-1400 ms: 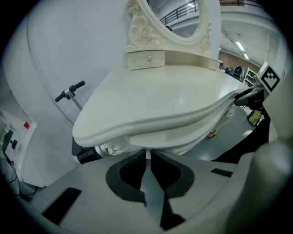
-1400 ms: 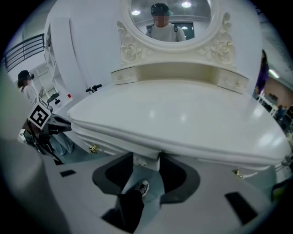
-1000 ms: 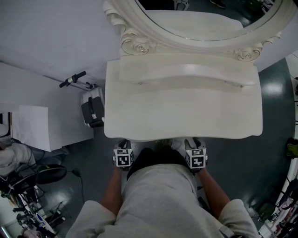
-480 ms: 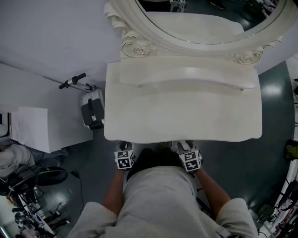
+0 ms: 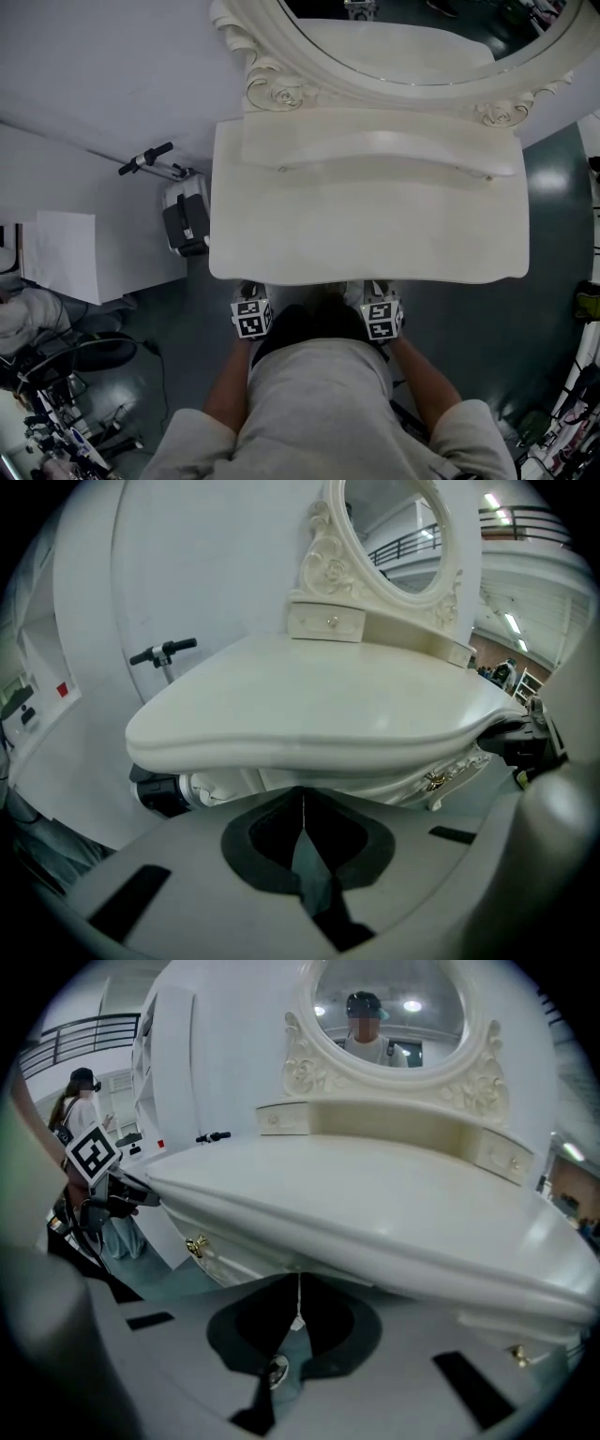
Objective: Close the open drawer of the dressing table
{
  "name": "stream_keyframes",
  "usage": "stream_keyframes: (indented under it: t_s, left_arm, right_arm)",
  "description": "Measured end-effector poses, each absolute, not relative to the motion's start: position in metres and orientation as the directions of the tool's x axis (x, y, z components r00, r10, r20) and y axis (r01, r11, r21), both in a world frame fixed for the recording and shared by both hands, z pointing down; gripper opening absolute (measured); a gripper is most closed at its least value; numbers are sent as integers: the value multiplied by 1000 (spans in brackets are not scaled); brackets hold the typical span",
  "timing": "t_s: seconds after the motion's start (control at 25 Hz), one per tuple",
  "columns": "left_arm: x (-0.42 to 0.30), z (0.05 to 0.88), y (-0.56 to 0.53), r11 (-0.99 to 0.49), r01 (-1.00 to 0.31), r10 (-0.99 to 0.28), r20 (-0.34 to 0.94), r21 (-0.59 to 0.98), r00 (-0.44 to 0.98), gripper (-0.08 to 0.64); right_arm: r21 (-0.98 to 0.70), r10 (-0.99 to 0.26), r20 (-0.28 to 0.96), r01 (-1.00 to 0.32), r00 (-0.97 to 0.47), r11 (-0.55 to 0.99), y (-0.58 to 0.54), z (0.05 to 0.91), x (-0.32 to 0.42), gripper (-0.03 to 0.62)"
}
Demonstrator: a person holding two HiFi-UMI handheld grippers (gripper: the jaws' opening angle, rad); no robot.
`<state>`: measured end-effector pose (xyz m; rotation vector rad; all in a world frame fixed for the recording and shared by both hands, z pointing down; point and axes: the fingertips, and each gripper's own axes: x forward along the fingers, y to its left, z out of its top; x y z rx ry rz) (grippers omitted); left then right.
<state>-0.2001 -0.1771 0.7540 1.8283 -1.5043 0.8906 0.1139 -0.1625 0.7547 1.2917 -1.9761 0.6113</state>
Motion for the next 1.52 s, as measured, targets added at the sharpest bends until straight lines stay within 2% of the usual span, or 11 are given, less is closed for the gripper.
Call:
stream_keyframes:
  t_s: [0.28,0.8,1.04,1.24,1.52]
  left_arm:
    - [-192,749,-174,-206,-978,-581,799,41,155,11]
    - [-115,690,-130,-515,-852,-565,709,96,422,11]
    - [-68,632,-126,-595,-793,-613,563,132,554,11]
    - [-62,580,-110,-598,-777,-666,418,195,617,8]
    - [-64,528,-70,-632,-759,-686,340,159,643,8]
  right_arm:
    - [-20,-599,758,-927,-259,375,-162,750,111,20]
    - [30,-688,673,-919,-271,392,-114,673,47,15]
    - [67,-803,557,-952,-212,298,-107,610,33,15]
    - [65,-872,468,-978,-144,197,-79,564,25,14]
    - [105,-927,371,-989,-60,106,-24,510,19,14]
